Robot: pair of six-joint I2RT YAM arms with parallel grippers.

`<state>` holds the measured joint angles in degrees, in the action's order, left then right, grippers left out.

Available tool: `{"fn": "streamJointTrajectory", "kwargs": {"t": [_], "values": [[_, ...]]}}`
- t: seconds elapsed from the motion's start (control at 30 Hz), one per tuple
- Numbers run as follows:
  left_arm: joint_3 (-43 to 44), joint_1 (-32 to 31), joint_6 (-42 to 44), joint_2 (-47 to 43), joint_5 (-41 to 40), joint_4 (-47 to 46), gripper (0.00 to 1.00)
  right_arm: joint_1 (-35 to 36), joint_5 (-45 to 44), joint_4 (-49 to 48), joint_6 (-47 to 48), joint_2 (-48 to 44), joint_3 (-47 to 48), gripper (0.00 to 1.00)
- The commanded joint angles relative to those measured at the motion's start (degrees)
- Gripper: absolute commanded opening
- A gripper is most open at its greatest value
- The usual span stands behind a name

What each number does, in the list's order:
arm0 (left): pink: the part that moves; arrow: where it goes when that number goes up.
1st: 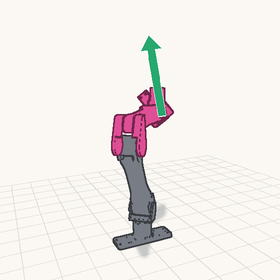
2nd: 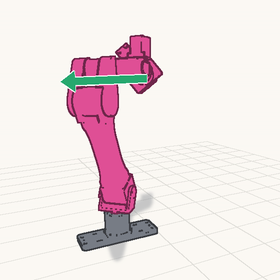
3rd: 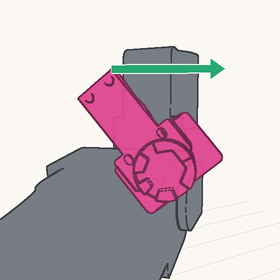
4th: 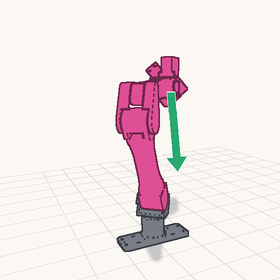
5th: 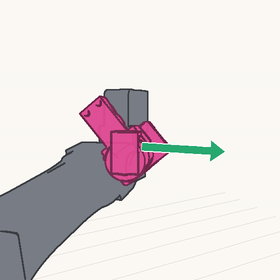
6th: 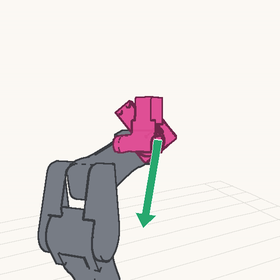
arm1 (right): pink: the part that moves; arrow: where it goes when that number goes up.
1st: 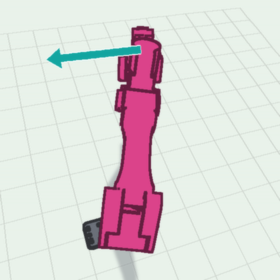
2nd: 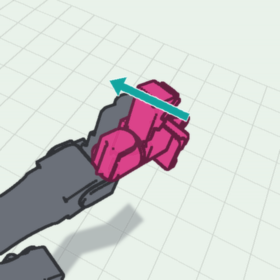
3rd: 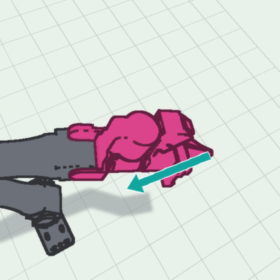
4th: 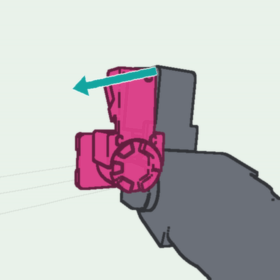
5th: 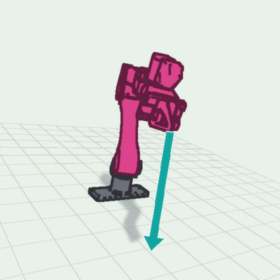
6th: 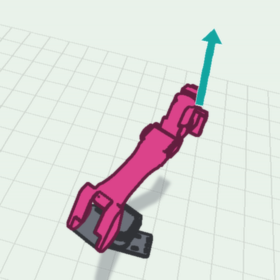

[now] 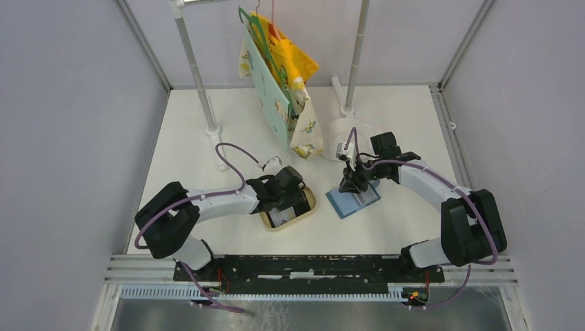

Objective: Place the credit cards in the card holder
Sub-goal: Pick up the credit card from the storage box.

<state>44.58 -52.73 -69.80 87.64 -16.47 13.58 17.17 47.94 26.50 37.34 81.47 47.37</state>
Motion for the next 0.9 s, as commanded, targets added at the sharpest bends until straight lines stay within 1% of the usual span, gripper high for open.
{"fn": "streamJointTrajectory", "kwargs": {"t": [0.0, 0.17, 0.37, 0.6, 0.87], "values": [[1.6, -0.1, -0.8, 1.7, -1.3, 1.8, 0.60, 1.6, -0.1, -6.0, -4.7, 0.6, -2.1, 0.31], [1.9, -0.3, -0.2, 3.8, 1.2, -0.4, 0.60, 6.9, -4.0, -13.7, -12.2, 2.6, -4.2, 0.26], [0.2, -0.4, -0.4, 2.8, 3.2, -4.7, 0.58, 11.8, -6.6, -16.6, -17.3, 7.3, -3.6, 0.24], [-2.4, -0.3, -0.2, 0.7, 5.5, -10.7, 0.54, 14.2, -6.7, -16.0, -17.9, 10.1, -2.3, 0.24], [-3.5, -0.3, 0.4, 0.0, 7.9, -15.4, 0.45, 14.6, -7.0, -15.5, -17.5, 10.4, -1.8, 0.24]]}}
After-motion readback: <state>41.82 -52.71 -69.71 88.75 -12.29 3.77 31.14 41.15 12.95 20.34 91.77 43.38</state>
